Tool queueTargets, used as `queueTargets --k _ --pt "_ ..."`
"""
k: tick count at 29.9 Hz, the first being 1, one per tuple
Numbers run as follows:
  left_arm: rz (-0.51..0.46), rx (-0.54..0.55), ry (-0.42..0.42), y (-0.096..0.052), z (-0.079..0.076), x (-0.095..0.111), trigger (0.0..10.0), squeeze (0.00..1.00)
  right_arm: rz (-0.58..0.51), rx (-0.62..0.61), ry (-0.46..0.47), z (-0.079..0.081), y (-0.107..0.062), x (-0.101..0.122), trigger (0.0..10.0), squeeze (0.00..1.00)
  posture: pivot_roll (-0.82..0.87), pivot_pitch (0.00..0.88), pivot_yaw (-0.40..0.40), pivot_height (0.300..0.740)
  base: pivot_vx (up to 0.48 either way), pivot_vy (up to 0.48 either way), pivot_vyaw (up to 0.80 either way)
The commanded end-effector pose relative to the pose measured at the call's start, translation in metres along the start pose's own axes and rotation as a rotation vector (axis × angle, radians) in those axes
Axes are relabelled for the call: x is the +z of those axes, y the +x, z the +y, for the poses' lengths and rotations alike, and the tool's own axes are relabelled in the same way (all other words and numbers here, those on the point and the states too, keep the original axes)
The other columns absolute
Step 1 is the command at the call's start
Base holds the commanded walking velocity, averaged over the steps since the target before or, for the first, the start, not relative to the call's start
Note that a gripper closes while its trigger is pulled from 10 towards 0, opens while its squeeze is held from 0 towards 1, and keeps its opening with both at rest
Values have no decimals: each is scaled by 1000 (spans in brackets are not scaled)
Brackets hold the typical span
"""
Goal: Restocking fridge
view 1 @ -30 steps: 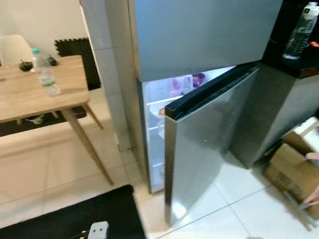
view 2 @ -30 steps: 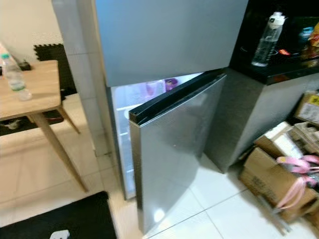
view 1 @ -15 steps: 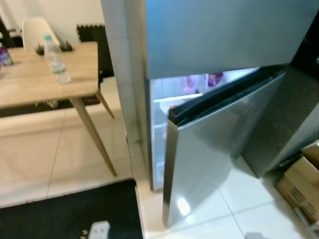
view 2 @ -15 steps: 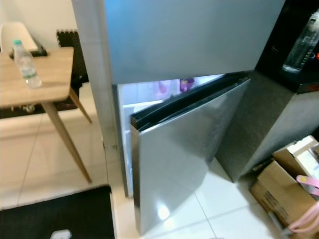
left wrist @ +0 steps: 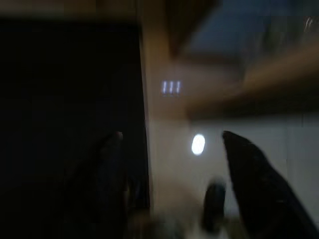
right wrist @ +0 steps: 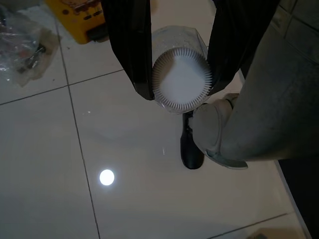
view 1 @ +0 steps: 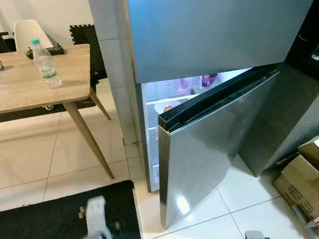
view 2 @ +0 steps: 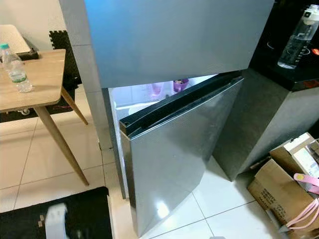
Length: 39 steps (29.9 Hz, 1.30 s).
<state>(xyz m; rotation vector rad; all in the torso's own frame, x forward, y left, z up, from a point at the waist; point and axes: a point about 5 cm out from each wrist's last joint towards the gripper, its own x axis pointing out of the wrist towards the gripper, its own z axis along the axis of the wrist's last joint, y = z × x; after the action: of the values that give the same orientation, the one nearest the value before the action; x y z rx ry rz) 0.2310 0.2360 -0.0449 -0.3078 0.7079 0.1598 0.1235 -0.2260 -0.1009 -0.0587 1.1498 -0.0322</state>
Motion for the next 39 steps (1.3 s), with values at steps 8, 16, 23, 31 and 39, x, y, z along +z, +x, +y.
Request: queueTargets --k 8,16,23,31,39 --pt "-392 -174 -215 6 -20 109 0 0 6 -3 22 1 0 -3 10000 0 -77 0 0 740 0 0 0" --pt "-567 -458 -277 0 -58 158 353 0 7 -3 23 1 0 -3 10000 0 -76 0 -1 740 0 0 0" --pt "-591 -674 -164 -5 -102 174 10000 0 5 -4 21 1 0 -3 10000 0 -81 0 -1 740 0 0 0" --pt "-591 -827 -156 -9 -125 178 10000 0 11 -11 25 0 -1 -5 10000 0 -83 0 -1 740 0 0 0" --pt "-568 -897 -131 -10 -136 174 10000 0 38 -18 24 -1 -1 -9 10000 0 -92 0 4 740 0 0 -359"
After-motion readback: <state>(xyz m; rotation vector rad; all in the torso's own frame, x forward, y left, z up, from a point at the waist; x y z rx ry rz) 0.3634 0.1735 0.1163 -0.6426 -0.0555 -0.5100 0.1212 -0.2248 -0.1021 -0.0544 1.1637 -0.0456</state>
